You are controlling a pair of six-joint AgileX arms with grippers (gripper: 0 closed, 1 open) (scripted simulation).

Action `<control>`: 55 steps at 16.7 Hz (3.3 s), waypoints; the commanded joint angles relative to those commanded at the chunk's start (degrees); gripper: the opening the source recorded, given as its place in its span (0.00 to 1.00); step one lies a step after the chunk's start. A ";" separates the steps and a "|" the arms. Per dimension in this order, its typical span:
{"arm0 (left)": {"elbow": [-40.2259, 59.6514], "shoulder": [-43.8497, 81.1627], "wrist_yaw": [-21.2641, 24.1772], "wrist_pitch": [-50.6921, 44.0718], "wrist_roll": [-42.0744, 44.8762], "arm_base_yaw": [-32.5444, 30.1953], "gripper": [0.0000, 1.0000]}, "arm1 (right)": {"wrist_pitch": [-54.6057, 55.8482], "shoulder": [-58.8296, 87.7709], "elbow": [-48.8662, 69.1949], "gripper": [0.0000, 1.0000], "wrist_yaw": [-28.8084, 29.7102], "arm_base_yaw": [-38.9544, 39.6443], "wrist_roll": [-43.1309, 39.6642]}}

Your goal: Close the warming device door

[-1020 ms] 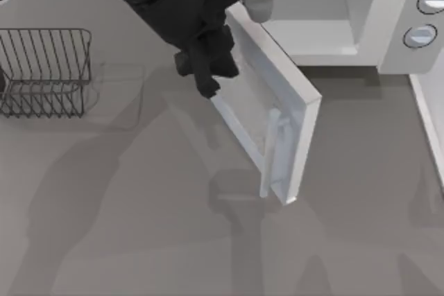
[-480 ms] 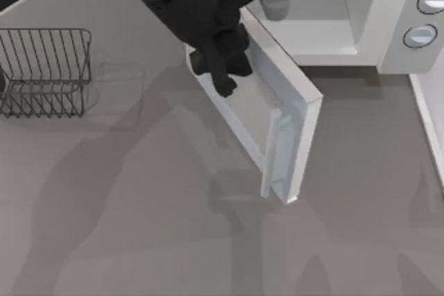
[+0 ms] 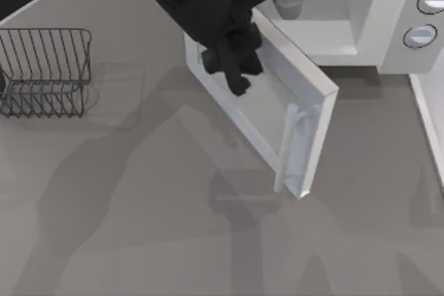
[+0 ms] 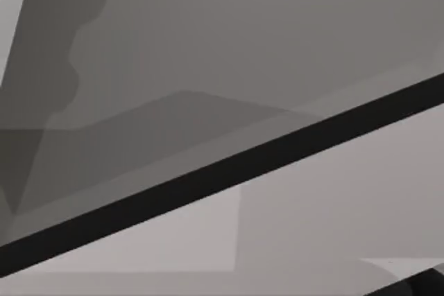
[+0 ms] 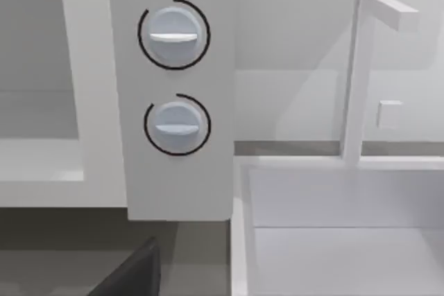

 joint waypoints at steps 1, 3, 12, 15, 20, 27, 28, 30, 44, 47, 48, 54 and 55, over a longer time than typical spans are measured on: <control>0.60 0.44 -0.15 -0.01 -0.39 -0.40 0.00 | 0.00 0.00 0.00 1.00 0.00 0.00 0.00; 1.52 1.21 -0.40 -0.07 -1.08 -1.11 0.00 | 0.00 0.00 0.00 1.00 0.00 0.00 0.00; 2.34 2.96 -0.70 -1.22 -3.03 -2.29 0.00 | 0.00 0.00 0.00 1.00 0.00 0.00 0.00; 2.98 4.67 -0.78 -2.16 -4.21 -3.13 0.00 | 0.00 0.00 0.00 1.00 0.00 0.00 0.00; 6.41 4.60 -1.56 -0.33 -4.08 -3.96 0.00 | 0.00 0.00 0.00 1.00 0.00 0.00 0.00; 5.49 4.41 -1.78 -0.56 -5.28 -5.50 0.00 | 0.00 0.00 0.00 1.00 0.00 0.00 0.00; 5.41 4.63 -1.88 -0.65 -5.80 -6.21 0.00 | 0.00 0.00 0.00 1.00 0.00 0.00 0.00; 5.92 5.47 -1.94 -1.08 -6.50 -7.06 0.00 | 0.00 0.00 0.00 1.00 0.00 0.00 0.00; 11.08 8.64 -2.02 -2.97 -6.76 -6.97 0.00 | 0.00 0.00 0.00 1.00 0.00 0.00 0.00; 12.24 10.67 -2.00 -4.44 -7.77 -7.93 0.00 | 0.00 0.00 0.00 1.00 0.00 0.00 0.00; 13.00 11.07 -2.15 -4.35 -8.00 -8.20 0.00 | 0.00 0.00 0.00 1.00 0.00 0.00 0.00; 15.95 11.05 -3.15 -2.30 -8.10 -8.14 0.00 | 0.00 0.00 0.00 1.00 0.00 0.00 0.00; 15.82 10.88 -3.07 -2.37 -8.08 -8.02 0.00 | 0.00 0.00 0.00 1.00 0.00 0.00 0.00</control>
